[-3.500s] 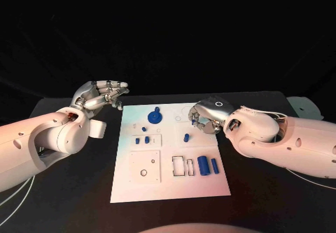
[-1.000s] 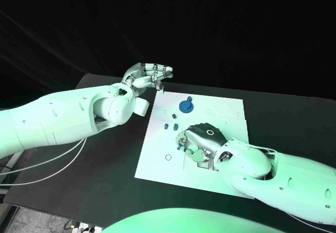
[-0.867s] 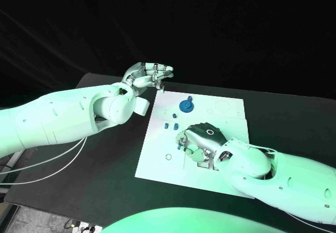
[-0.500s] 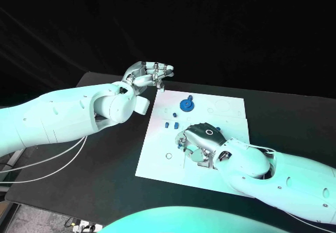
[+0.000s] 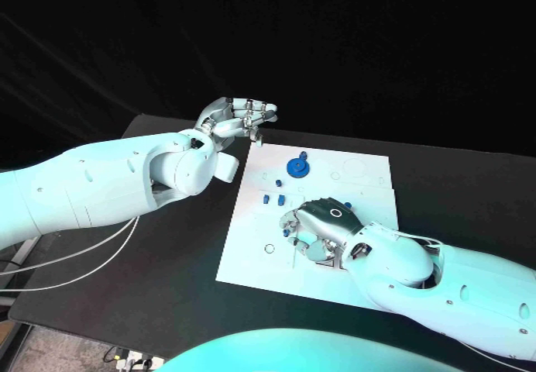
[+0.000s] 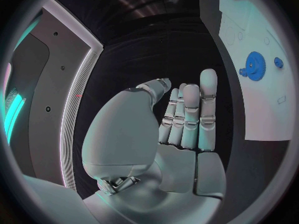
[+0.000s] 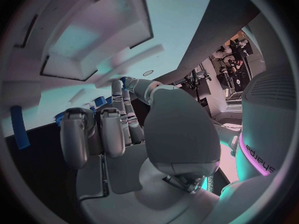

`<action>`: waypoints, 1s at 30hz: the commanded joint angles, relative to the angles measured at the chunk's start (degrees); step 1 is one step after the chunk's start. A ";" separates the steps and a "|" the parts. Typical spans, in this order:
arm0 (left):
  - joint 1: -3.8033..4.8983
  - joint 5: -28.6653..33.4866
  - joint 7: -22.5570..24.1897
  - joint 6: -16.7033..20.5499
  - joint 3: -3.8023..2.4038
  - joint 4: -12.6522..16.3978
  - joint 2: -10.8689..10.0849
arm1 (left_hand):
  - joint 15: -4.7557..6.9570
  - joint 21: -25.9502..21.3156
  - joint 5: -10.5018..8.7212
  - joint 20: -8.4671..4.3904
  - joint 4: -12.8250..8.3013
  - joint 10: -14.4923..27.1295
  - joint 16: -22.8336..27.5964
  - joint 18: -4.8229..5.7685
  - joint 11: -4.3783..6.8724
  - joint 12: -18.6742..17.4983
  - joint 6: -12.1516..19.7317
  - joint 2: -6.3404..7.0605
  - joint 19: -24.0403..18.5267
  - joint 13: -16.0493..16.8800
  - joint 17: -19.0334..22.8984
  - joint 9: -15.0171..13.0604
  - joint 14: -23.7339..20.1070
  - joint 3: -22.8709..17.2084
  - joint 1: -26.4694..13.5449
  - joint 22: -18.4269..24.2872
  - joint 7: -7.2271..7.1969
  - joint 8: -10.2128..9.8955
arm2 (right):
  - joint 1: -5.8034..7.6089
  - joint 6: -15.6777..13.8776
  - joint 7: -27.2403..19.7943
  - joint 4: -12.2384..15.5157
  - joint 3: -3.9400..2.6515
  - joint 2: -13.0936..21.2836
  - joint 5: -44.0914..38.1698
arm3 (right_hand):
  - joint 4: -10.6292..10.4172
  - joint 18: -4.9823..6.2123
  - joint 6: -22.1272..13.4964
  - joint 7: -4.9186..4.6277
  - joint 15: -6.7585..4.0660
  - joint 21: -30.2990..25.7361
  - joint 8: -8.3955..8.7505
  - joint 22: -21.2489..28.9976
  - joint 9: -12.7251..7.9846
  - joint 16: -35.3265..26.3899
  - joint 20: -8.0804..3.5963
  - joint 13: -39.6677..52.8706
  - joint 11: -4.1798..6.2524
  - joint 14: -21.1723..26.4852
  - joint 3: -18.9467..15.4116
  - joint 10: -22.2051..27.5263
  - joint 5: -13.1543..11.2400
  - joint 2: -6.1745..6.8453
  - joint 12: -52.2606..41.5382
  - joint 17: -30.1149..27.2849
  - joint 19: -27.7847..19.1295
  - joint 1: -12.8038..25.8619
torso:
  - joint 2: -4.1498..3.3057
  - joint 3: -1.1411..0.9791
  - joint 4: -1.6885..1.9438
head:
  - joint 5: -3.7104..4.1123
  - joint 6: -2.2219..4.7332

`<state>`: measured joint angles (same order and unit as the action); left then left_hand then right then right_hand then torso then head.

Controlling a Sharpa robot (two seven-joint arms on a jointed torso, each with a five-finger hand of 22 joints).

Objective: Assemble the parts on the task board

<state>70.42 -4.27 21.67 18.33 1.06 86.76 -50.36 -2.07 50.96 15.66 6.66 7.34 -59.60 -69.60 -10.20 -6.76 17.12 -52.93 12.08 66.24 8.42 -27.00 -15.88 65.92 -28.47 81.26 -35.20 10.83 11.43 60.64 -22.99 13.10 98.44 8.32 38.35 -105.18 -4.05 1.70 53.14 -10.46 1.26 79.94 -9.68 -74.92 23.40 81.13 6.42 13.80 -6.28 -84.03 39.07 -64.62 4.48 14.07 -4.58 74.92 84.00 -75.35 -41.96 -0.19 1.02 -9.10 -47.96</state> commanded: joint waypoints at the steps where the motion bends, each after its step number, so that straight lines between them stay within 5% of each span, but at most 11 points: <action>1: 0.04 0.29 0.13 -0.93 -0.04 0.03 0.10 | 0.03 -0.36 -0.14 0.14 -0.21 0.47 0.20 -0.28 0.02 0.22 0.44 0.02 -0.33 0.06 0.01 -0.03 -0.51 -0.15 -0.56 0.05 -0.07 0.32 | -0.13 -1.56 0.65 -0.18 0.08 0.21 -0.95 | -0.36 1.61 -2.32 -1.35 0.96 -5.14 1.80 -7.84 -1.08 -1.49 1.06 -1.34 -1.21 -2.00 -0.64 3.01 -1.44 0.92 0.77 -0.33 0.26 1.10 | 0.05 -0.05 0.08 | 0.13 0.18; 3: 0.03 0.29 0.10 -0.94 -0.04 -0.01 0.11 | 0.03 -0.36 -0.14 0.14 -0.21 0.47 0.20 -0.28 0.02 0.22 0.44 0.02 -0.33 0.06 0.01 -0.03 -0.51 -0.15 -0.56 0.05 -0.07 0.32 | -0.13 -2.27 0.62 -0.02 0.08 0.39 -1.00 | -0.32 2.34 -3.07 -1.10 1.10 -8.51 2.59 -6.09 -1.56 -2.42 1.37 -2.06 -1.34 -1.52 -1.97 4.99 -1.46 1.25 0.67 -1.62 -0.83 1.06 | 0.01 -0.04 0.10 | 0.18 0.24; 10: 0.03 0.29 0.04 -1.02 -0.04 -0.27 0.22 | 0.01 -0.30 -0.15 0.15 -0.21 0.58 0.20 -0.27 0.00 0.26 0.51 0.01 -0.31 0.07 0.04 -0.03 -0.55 -0.17 -0.60 -0.03 -0.04 0.32 | 0.04 -5.06 0.76 2.44 -0.07 2.76 -1.21 | -0.32 2.22 -1.97 -0.70 0.79 -8.26 2.39 -6.02 -1.73 -2.34 1.23 -2.50 -0.95 -1.71 -3.38 5.02 -1.13 0.84 -0.56 -1.64 -0.32 0.53 | 0.01 -0.06 0.05 | 0.47 0.44; 17: 0.03 0.29 0.06 -1.34 -0.04 -0.43 0.44 | -0.03 -0.24 -0.20 0.19 -0.10 0.72 0.15 -0.25 -0.06 0.39 0.62 -0.01 -0.32 0.11 0.00 -0.03 -0.57 -0.12 -0.82 -0.10 0.01 0.36 | 2.56 -7.63 0.54 6.53 -0.74 9.03 1.54 | -0.98 1.95 0.06 -0.39 0.37 -7.25 1.65 -6.36 -1.83 -2.31 0.81 -2.84 -0.48 -1.99 -3.83 3.49 -0.14 0.61 -2.44 -1.89 0.47 0.70 | 0.07 0.07 0.01 | 1.08 1.01; 23: 0.03 0.29 0.09 -1.51 -0.02 -0.56 0.38 | -0.05 -0.28 -0.22 0.21 -0.08 0.82 0.16 -0.26 -0.07 0.45 0.69 0.01 -0.36 0.13 0.10 -0.04 -0.62 -0.10 -0.89 -0.06 0.01 0.37 | 7.83 2.10 -1.31 6.02 -1.14 14.29 13.64 | -2.22 2.01 -0.66 0.53 0.01 -7.70 2.21 -6.11 -2.35 -2.24 0.50 -3.50 0.02 -2.05 -6.02 4.09 0.56 1.54 -2.53 -1.97 0.48 2.27 | 0.19 0.13 -0.27 | 1.61 1.66; 24: 0.03 0.29 0.11 -1.55 -0.02 -0.58 0.38 | -0.05 -0.28 -0.22 0.21 -0.08 0.82 0.16 -0.26 -0.07 0.45 0.69 0.01 -0.36 0.13 0.10 -0.04 -0.62 -0.10 -0.89 -0.06 0.01 0.37 | 8.39 3.12 -1.66 5.76 -1.17 14.83 14.92 | -3.31 2.05 -1.33 1.09 -0.23 -8.27 2.40 -5.83 -2.59 -2.43 0.05 -3.98 0.52 -1.91 -12.35 5.15 3.07 0.64 -2.91 -2.43 0.35 1.91 | 0.23 0.15 -0.29 | 1.66 1.65; 26: 0.03 0.29 0.14 -1.61 0.00 -0.63 0.41 | -0.05 -0.28 -0.22 0.21 -0.08 0.82 0.16 -0.26 -0.07 0.45 0.69 0.01 -0.36 0.13 0.10 -0.04 -0.62 -0.10 -0.89 -0.06 0.01 0.37 | 9.32 4.69 -2.39 5.30 -1.20 15.84 16.34 | -3.88 2.17 -1.47 0.80 -0.19 -8.85 2.44 -5.56 -2.84 -2.43 0.11 -4.37 0.26 -1.85 -16.52 5.79 3.96 -0.09 -3.54 -2.64 0.28 0.30 | 0.26 0.18 -0.26 | 2.04 1.87; 30: 0.03 0.29 0.18 -1.63 0.08 -0.74 0.43 | -0.05 -0.28 -0.22 0.21 -0.08 0.82 0.16 -0.26 -0.07 0.45 0.69 0.01 -0.36 0.13 0.10 -0.04 -0.62 -0.10 -0.89 -0.06 0.01 0.37 | 10.30 7.10 -3.01 4.44 -1.24 16.80 15.31 | -4.59 2.16 -1.22 1.06 -0.41 -8.99 2.26 -5.51 -3.11 -2.19 -0.03 -4.80 0.52 -1.94 -20.36 6.20 4.05 -1.17 -4.44 -2.55 0.41 -2.13 | 0.33 0.09 -0.35 | 2.37 2.03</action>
<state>70.42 -4.26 21.45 17.85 1.17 85.97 -50.05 -2.27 50.96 15.66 6.66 7.34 -59.18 -69.60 -10.20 -6.76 17.47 -52.52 12.08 66.23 8.47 -26.95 -15.87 65.71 -28.47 80.80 -35.22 10.83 11.43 70.83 -21.14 11.92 103.00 7.07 55.13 -92.47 -8.54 3.55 51.89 -9.71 1.38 71.04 -7.45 -74.91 20.32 78.99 6.77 9.06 -5.74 -84.03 19.16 -58.85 8.33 12.91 -8.83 72.36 84.00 -77.01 -41.69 -0.06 0.76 -6.99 -46.03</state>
